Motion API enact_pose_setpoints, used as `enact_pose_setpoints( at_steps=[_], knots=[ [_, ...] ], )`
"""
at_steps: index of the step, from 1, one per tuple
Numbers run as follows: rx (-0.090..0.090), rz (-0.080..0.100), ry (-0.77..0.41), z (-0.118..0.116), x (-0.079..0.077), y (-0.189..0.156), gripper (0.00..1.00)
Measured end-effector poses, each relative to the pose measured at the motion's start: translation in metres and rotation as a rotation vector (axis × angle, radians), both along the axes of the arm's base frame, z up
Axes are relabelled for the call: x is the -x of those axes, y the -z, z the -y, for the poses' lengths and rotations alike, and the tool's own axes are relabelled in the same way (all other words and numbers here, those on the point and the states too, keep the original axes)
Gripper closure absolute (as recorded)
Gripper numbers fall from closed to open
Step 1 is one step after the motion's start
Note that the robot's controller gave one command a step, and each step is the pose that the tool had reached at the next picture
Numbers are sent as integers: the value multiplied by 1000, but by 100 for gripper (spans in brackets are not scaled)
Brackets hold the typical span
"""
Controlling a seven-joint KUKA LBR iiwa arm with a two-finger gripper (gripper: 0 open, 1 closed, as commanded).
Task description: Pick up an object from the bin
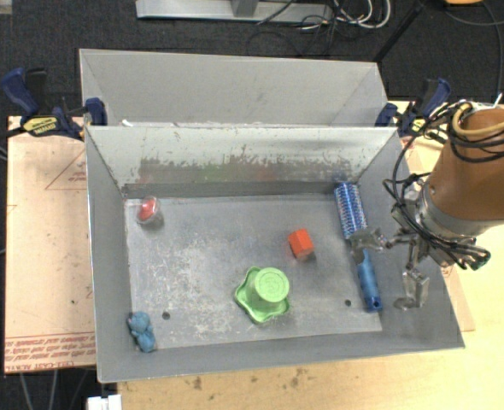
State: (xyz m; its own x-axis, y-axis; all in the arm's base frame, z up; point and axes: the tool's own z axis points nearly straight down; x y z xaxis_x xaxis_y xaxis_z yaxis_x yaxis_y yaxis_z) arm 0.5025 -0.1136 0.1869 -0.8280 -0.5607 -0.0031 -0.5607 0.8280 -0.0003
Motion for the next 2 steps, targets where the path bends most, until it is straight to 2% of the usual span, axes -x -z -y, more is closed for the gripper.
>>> enact_pose_setpoints(
  at_steps=[1, 2],
  knots=[
    [-5, -8, -96, -120, 2, 92, 0],
    [5, 4, -117, -4, -16, 48, 0]
  ],
)
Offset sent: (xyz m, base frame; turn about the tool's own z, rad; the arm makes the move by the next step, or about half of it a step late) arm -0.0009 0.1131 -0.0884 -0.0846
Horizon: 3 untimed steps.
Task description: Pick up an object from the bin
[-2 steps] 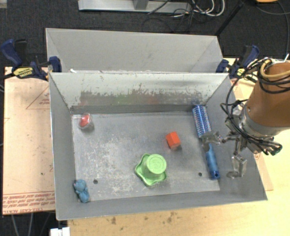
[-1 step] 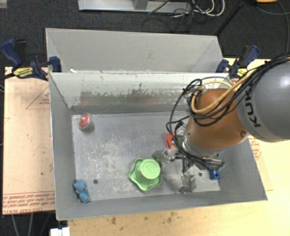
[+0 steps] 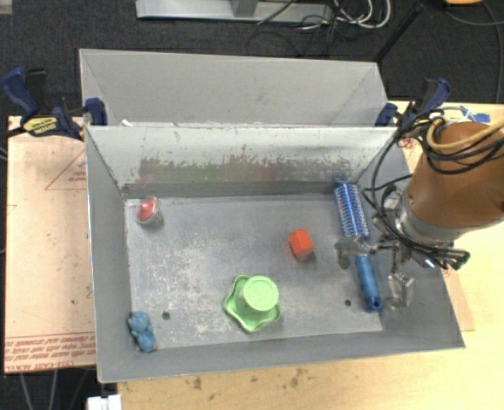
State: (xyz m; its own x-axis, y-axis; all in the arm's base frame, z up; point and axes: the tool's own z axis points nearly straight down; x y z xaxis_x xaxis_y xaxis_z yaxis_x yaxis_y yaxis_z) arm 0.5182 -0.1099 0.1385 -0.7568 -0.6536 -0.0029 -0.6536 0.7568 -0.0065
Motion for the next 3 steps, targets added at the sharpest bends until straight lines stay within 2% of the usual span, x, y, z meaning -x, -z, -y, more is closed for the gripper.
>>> enact_pose_setpoints(
  at_steps=[1, 2, 3],
  knots=[
    [-9, -8, 127, 39, -15, 58, 0],
    [-9, -5, 118, 37, -16, 55, 100],
    [-5, 0, 69, 2, 37, -64, 100]
  ],
)
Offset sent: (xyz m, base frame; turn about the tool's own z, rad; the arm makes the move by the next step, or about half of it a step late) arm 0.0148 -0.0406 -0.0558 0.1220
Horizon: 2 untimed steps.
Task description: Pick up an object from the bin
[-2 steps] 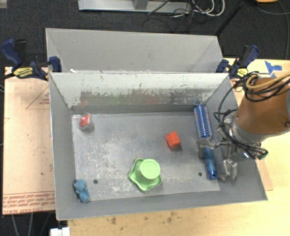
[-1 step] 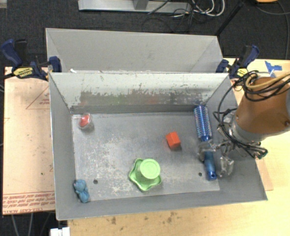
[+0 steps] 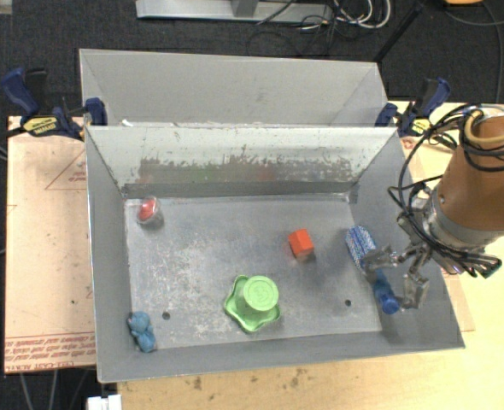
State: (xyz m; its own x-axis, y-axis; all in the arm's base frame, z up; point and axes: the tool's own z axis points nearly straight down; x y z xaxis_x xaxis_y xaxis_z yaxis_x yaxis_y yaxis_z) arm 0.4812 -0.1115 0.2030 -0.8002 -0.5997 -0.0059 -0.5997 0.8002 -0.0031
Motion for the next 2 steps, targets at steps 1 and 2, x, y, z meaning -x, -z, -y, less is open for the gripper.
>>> enact_pose_setpoints(
  at_steps=[1, 2],
  knots=[
    [1, -3, -436, -10, -19, 7, 100],
    [5, 3, -448, -11, -19, -84, 100]
  ],
)
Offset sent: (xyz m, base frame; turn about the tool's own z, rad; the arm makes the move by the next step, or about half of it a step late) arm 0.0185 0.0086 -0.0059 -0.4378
